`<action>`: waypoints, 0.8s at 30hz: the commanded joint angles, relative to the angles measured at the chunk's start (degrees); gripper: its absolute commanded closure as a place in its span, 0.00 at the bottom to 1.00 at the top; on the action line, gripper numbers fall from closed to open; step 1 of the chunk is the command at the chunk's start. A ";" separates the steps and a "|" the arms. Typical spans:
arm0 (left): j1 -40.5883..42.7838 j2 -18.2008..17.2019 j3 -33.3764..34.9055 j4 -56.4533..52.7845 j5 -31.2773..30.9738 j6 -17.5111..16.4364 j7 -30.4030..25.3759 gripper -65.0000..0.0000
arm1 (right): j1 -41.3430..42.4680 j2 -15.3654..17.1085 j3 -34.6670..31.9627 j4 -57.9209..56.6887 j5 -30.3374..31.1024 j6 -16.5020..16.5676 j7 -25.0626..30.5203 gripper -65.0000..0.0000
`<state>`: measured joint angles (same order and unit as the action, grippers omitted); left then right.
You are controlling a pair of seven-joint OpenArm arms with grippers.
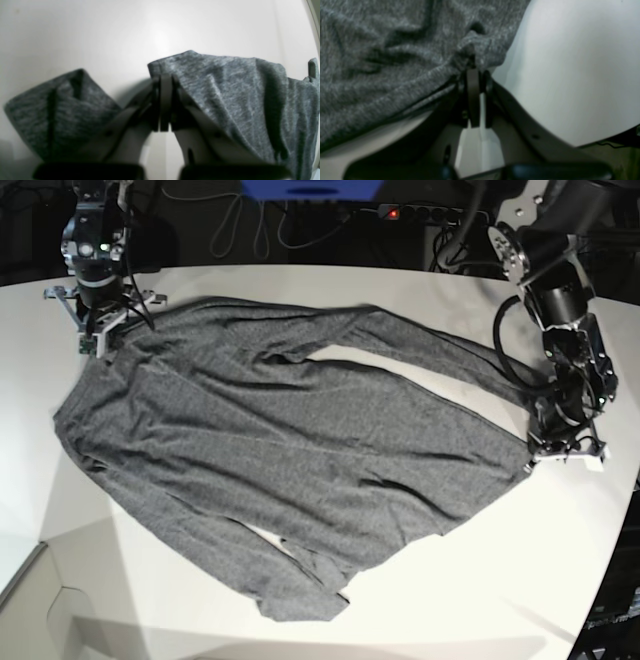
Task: Layout the t-shirt on the table in an organized manner, then fold the t-shirt properly
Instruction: 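Drag the shirt side with the left gripper away from the right gripper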
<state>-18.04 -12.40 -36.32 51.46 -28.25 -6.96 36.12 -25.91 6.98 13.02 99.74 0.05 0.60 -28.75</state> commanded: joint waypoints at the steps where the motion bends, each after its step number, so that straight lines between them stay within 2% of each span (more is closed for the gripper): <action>1: -0.73 -0.91 -0.21 0.71 0.34 -0.03 -0.03 1.00 | -0.15 1.32 0.39 0.87 -0.01 -0.21 1.19 1.00; 4: 0.06 -2.23 -0.48 0.98 0.07 -0.12 0.32 1.00 | -0.33 1.76 0.48 0.78 -0.01 -0.21 1.19 1.00; 9: 0.50 -3.11 -4.87 0.98 0.07 -0.47 0.76 1.00 | -0.33 1.94 0.48 0.78 -0.01 -0.21 1.19 1.00; 15: 0.50 -4.34 -10.06 1.07 0.07 -0.64 6.39 1.00 | -0.42 1.94 0.48 0.78 -0.01 -0.21 1.19 1.00; 21: 2.79 -3.55 -13.75 7.66 -0.10 -0.64 11.57 1.00 | -0.42 1.94 0.48 0.78 -0.01 -0.21 1.19 1.00; 24: 5.25 -1.88 -13.66 13.55 -2.65 -0.64 13.33 1.00 | -0.51 2.91 0.48 0.78 -0.01 -0.21 1.19 1.00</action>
<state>-11.51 -13.41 -50.13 64.05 -29.85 -6.96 50.04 -26.41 9.21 13.19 99.70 0.34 0.62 -28.71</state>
